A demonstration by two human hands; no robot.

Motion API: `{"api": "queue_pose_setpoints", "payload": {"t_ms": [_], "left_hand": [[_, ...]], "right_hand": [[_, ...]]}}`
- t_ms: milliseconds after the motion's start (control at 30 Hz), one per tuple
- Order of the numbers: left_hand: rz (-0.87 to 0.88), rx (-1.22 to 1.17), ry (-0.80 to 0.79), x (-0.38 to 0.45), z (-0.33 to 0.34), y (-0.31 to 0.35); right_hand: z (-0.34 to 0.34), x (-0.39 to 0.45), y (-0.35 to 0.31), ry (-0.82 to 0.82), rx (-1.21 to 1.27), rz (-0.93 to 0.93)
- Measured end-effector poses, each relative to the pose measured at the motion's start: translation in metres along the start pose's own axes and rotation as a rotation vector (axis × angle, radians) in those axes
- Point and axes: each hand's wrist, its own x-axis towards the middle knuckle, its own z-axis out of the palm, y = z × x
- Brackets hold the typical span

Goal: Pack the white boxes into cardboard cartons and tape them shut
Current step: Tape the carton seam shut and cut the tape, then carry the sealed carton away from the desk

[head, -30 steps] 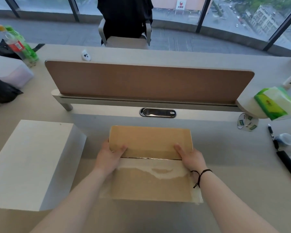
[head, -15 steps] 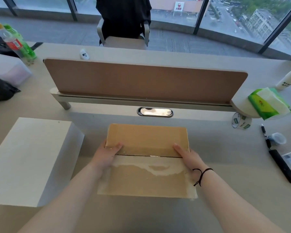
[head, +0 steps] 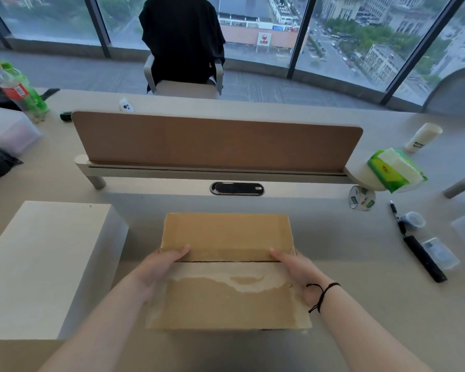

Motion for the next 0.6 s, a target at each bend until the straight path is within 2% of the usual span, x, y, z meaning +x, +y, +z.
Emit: {"api": "queue_pose_setpoints", "payload": {"t_ms": [133,300,600], "left_hand": [[0.053,0.053,-0.096,-0.014,0.004,-0.001],[0.076,0.113,-0.182,-0.025,0.024,0.006],[0.11,0.258,-0.284,-0.074,0.106,0.014]], "right_hand": [[-0.006,-0.022,0.0,-0.021,0.018,-0.036],[-0.029,-0.05,0.012,0.03,0.057,-0.082],[-0.104,-0.122,0.057,0.113,0.126,-0.125]]}}
